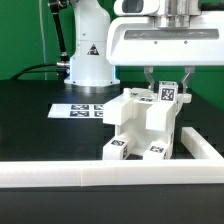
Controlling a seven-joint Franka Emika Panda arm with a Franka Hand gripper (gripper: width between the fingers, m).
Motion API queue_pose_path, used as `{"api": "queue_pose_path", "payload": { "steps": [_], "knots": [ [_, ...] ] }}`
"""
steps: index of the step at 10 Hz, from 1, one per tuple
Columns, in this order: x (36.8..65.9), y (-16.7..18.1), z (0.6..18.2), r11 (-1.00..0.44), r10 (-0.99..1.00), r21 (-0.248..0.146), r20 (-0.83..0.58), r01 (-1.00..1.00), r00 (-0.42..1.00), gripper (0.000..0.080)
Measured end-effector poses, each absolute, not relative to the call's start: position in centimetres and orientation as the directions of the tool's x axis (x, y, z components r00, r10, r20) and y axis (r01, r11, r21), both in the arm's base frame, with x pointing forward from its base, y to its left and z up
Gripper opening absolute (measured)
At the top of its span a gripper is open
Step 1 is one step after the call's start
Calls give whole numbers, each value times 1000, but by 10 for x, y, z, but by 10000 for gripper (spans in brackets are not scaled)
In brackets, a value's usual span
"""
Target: Assemble chair
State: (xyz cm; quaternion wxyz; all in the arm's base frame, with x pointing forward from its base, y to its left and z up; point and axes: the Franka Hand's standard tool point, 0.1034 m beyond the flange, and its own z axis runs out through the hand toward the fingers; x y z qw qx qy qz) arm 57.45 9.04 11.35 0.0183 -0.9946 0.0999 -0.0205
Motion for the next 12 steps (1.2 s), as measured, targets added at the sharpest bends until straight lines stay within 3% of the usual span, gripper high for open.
{"api": "queue_pose_path", "payload": {
  "steps": [2,6,12],
  "knots": [
    [574,90,114,-976,-216,-41,36,-214,976,286],
    [574,91,114,-886,-463,-52,23,-461,886,287],
    [575,91,113,-587,-808,-70,-9,-807,589,287]
  ]
}}
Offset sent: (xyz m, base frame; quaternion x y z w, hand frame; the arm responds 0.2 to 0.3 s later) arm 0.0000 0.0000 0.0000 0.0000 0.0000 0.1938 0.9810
